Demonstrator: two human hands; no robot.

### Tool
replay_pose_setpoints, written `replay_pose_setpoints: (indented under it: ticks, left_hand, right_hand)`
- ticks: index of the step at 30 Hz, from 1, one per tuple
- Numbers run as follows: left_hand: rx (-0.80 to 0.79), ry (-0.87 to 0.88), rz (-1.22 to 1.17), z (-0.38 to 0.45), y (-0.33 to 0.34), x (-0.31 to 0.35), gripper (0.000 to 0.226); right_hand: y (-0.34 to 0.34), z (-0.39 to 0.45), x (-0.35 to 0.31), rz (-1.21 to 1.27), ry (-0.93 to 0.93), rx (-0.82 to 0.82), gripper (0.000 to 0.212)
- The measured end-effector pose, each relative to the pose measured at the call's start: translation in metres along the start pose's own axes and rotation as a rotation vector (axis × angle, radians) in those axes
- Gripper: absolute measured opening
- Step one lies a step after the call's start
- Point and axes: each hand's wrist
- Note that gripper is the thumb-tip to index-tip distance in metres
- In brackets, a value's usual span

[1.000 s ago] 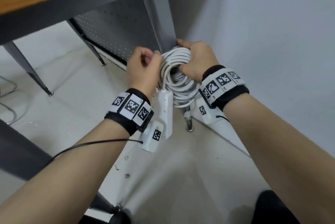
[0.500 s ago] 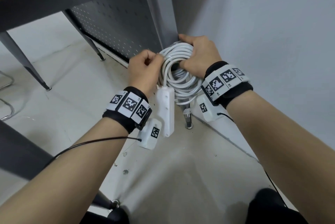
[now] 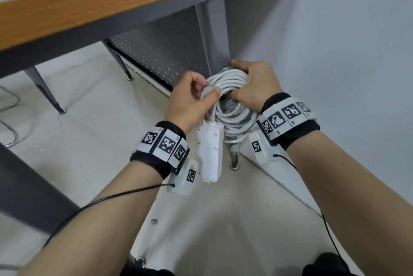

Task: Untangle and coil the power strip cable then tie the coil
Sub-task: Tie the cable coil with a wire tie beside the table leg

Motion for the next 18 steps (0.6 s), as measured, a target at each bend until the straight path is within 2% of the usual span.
replay_pose_setpoints:
  ticks: [6, 8, 12, 18]
  left_hand:
    - [0.013, -0.041, 0.105, 0.001, 0.003, -0.004, 0.058]
    - [0.004, -0.05, 0.15, 0.007, 0.005, -0.005, 0.063]
    - [-0.036, -0.084, 0.128, 0.01, 0.007, -0.01, 0.057]
    - [0.01, -0.044, 0.075, 0.01, 0.013, -0.009, 0.04]
  right_hand:
    - [0.001, 0.0, 0.003, 0.086, 0.015, 0.006, 0.078]
    - [0.0, 0.0, 0.005, 0.118, 0.022, 0.01, 0.078]
    - [-0.002, 0.004, 0.011, 0.116, -0.006, -0.015, 0.079]
    - [-0.007, 0.014, 0.014, 0.058, -0.068, -0.04, 0.074]
Point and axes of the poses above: each hand's wrist, its own z-axis towards the middle knuckle, its own y-axis out of the palm, x = y × z, and after that the axes turned 2 degrees about z, right-handed
